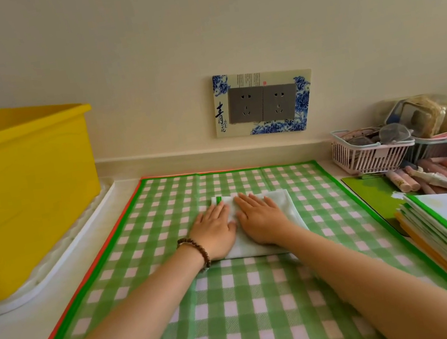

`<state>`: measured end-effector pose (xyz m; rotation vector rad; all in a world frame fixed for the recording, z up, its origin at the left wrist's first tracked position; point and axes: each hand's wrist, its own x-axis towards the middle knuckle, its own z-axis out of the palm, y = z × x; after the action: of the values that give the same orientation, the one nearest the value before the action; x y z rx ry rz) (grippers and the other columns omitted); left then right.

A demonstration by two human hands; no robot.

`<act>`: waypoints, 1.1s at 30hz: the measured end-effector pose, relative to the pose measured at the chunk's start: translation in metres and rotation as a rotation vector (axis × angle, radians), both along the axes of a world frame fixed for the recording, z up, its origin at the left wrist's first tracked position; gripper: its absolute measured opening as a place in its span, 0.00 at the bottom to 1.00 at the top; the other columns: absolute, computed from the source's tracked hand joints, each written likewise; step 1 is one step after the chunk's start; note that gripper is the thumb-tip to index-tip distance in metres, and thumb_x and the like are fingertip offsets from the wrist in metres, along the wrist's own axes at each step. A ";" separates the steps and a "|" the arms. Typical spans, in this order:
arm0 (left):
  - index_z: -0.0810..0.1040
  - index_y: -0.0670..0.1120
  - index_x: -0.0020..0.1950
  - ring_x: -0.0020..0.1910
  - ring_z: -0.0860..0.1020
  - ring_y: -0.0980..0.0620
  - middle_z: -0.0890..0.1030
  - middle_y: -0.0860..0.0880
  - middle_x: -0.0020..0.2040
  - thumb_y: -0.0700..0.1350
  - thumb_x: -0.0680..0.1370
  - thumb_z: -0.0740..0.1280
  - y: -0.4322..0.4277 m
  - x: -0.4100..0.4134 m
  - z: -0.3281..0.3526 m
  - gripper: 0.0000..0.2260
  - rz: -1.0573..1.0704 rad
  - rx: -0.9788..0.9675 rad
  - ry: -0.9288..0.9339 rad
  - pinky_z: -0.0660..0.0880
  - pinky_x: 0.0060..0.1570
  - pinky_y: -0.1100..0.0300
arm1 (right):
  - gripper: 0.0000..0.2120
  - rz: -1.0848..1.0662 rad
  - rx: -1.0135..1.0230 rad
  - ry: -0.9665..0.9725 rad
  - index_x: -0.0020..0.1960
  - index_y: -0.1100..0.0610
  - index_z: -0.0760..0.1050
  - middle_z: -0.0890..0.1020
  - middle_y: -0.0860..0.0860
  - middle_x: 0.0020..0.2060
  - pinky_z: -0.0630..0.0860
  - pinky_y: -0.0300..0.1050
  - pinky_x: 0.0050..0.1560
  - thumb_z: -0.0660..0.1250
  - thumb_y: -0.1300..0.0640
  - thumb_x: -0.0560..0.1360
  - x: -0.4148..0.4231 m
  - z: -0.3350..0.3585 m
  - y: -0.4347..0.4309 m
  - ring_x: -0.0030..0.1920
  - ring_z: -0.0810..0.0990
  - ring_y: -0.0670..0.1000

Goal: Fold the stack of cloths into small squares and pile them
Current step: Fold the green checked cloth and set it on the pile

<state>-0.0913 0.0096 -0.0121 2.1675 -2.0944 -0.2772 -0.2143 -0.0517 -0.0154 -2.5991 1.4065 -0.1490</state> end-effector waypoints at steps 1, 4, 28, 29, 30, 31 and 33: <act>0.44 0.45 0.78 0.76 0.43 0.53 0.43 0.49 0.78 0.51 0.83 0.43 0.000 0.000 0.000 0.24 0.002 -0.001 0.002 0.42 0.75 0.54 | 0.26 -0.013 0.004 0.001 0.77 0.54 0.46 0.48 0.49 0.77 0.40 0.47 0.75 0.42 0.47 0.82 -0.004 0.000 -0.002 0.76 0.44 0.47; 0.44 0.45 0.78 0.76 0.43 0.54 0.43 0.50 0.78 0.51 0.83 0.43 0.000 0.001 0.000 0.24 0.003 0.004 0.021 0.42 0.75 0.54 | 0.29 -0.081 0.001 0.006 0.77 0.55 0.45 0.47 0.50 0.77 0.40 0.46 0.74 0.42 0.43 0.81 -0.022 0.001 -0.007 0.76 0.44 0.47; 0.43 0.46 0.78 0.76 0.42 0.55 0.41 0.51 0.78 0.51 0.83 0.43 0.004 0.002 -0.002 0.24 0.013 -0.031 0.057 0.41 0.75 0.56 | 0.30 -0.037 0.000 0.043 0.77 0.52 0.43 0.46 0.48 0.77 0.40 0.48 0.75 0.42 0.39 0.80 -0.034 0.001 0.051 0.76 0.43 0.47; 0.43 0.46 0.78 0.76 0.41 0.55 0.41 0.51 0.78 0.52 0.83 0.43 0.005 0.002 -0.002 0.24 0.015 -0.032 0.056 0.41 0.75 0.55 | 0.32 -0.054 -0.003 0.049 0.77 0.52 0.43 0.46 0.48 0.77 0.40 0.48 0.76 0.42 0.37 0.79 -0.039 0.002 0.050 0.76 0.42 0.47; 0.43 0.46 0.78 0.76 0.41 0.55 0.41 0.51 0.78 0.53 0.83 0.43 0.005 0.001 -0.002 0.25 0.015 -0.032 0.054 0.41 0.75 0.55 | 0.34 -0.067 -0.009 0.052 0.77 0.52 0.43 0.46 0.47 0.77 0.41 0.48 0.76 0.42 0.35 0.78 -0.044 0.002 0.049 0.76 0.42 0.46; 0.43 0.46 0.78 0.76 0.41 0.55 0.41 0.51 0.78 0.54 0.82 0.43 0.005 0.001 -0.003 0.25 0.016 -0.031 0.050 0.41 0.75 0.55 | 0.35 -0.080 -0.014 0.052 0.77 0.52 0.43 0.45 0.47 0.77 0.41 0.48 0.76 0.43 0.35 0.78 -0.048 0.003 0.050 0.76 0.43 0.46; 0.42 0.46 0.78 0.76 0.41 0.55 0.41 0.51 0.78 0.56 0.82 0.43 0.005 0.002 -0.004 0.27 0.017 -0.032 0.041 0.42 0.75 0.55 | 0.36 -0.112 -0.004 0.041 0.77 0.53 0.43 0.45 0.48 0.77 0.42 0.47 0.75 0.44 0.34 0.77 -0.058 0.005 0.049 0.76 0.43 0.47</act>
<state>-0.0896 0.0143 -0.0159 2.1416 -2.0437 -0.2822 -0.2721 -0.0031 -0.0104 -2.5406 1.5680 -0.1148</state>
